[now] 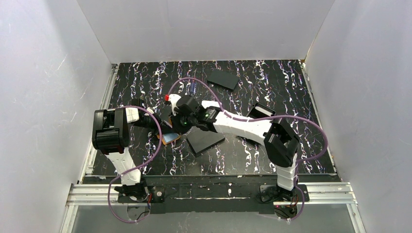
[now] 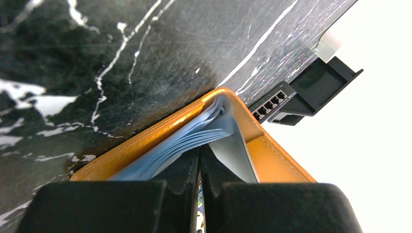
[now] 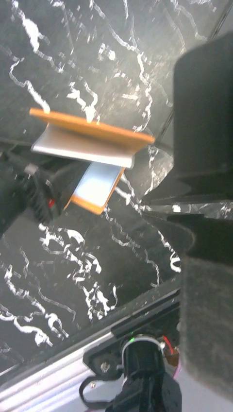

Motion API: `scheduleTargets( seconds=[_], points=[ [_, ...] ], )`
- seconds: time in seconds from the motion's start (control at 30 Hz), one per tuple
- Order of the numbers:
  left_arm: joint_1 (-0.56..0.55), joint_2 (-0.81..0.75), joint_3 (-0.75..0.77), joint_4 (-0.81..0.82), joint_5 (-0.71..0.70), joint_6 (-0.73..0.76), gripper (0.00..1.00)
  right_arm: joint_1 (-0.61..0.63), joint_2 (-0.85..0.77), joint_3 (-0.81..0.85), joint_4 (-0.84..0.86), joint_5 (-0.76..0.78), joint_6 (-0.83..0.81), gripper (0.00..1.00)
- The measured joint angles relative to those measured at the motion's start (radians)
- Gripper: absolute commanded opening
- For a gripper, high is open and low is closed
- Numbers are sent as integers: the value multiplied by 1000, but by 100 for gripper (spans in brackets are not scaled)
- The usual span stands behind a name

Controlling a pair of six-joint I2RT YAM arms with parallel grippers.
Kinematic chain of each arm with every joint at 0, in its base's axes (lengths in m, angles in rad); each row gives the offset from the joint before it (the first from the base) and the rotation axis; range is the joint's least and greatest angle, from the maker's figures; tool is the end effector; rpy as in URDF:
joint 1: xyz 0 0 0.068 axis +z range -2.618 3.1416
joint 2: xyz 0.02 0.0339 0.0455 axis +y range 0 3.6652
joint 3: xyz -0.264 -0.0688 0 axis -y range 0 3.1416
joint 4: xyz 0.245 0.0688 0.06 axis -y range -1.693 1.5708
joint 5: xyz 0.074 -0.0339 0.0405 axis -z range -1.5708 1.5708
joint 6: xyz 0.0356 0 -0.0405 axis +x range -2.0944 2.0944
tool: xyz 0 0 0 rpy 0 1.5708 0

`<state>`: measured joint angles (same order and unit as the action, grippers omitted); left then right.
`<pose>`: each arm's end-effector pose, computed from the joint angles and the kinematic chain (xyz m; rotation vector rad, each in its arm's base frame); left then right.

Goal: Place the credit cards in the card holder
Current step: Open the card holder at the center of the board.

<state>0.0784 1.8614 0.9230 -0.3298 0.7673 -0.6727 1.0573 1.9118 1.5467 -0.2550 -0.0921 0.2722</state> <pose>0.3195 0.0003 0.1092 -0.8774 2.7009 -1.2205 0.2170 0.3915 0.2673 -0.9375 2.1206 0.8200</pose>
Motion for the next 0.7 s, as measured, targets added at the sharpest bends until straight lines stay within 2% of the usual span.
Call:
scheduleTargets(
  seconds=[0.13,0.5,0.7],
  points=[
    [0,0,0,0,0,0,0,50,8,0,47,21,-18,1],
    [0,0,0,0,0,0,0,81,146,35,72,135,-120,1],
    [0,0,0,0,0,0,0,117,227,65,84,270,-140,1]
  ],
)
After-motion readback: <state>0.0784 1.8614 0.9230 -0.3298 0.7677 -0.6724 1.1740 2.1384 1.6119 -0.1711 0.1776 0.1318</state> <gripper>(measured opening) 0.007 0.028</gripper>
